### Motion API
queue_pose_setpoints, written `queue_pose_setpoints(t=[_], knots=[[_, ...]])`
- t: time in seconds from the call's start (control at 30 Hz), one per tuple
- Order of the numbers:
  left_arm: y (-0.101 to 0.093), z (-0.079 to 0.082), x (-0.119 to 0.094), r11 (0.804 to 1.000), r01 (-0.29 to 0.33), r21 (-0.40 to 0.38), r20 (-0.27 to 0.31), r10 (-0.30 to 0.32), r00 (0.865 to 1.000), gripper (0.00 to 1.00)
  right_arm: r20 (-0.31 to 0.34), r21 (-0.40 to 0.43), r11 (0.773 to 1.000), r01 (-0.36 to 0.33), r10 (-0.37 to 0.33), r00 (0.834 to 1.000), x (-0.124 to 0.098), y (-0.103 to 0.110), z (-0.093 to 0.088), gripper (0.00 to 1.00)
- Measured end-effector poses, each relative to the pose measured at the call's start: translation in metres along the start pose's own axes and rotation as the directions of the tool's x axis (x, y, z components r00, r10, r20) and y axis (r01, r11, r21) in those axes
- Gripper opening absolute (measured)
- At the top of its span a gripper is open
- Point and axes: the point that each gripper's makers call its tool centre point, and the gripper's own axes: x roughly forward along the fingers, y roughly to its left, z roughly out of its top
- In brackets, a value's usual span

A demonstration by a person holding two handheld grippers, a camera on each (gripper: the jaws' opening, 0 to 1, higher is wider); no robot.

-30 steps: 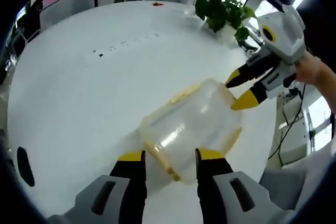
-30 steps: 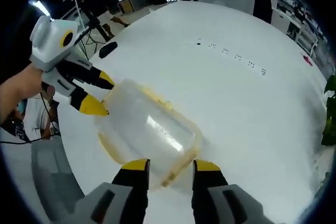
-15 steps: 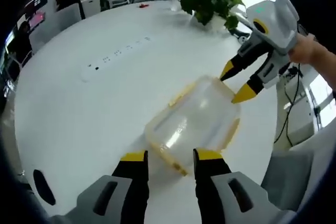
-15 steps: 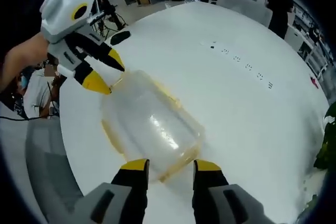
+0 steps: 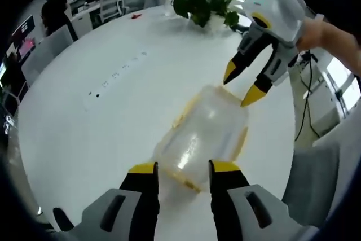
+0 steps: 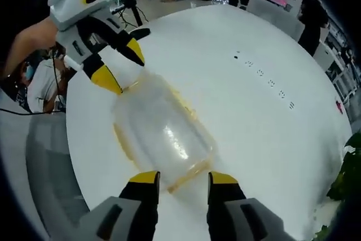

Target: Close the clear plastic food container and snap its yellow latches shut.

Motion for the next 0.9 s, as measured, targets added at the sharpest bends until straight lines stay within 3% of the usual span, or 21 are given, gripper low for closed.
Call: queue_pose_setpoints(t=[0.4,0.53,0.9], knots=[[-0.009,0.005,0.001,0.990,0.021,0.141,-0.010,-0.020,1.000,0.32,-0.002,-0.111,0.994,-0.022,0.022,1.000,-0.003,0.006,0.010,0.34],[-0.010,0.007,0.002,0.990,0.034,0.140,0.000,-0.034,0.999,0.33,-0.006,-0.139,0.990,-0.025,0.024,1.000,-0.002,0.007,0.011,0.34],[-0.018,0.007,0.006,0.970,0.067,0.234,-0.007,-0.067,0.998,0.33,-0.005,-0.215,0.975,-0.051,0.051,0.999,-0.001,0.014,0.014,0.33]])
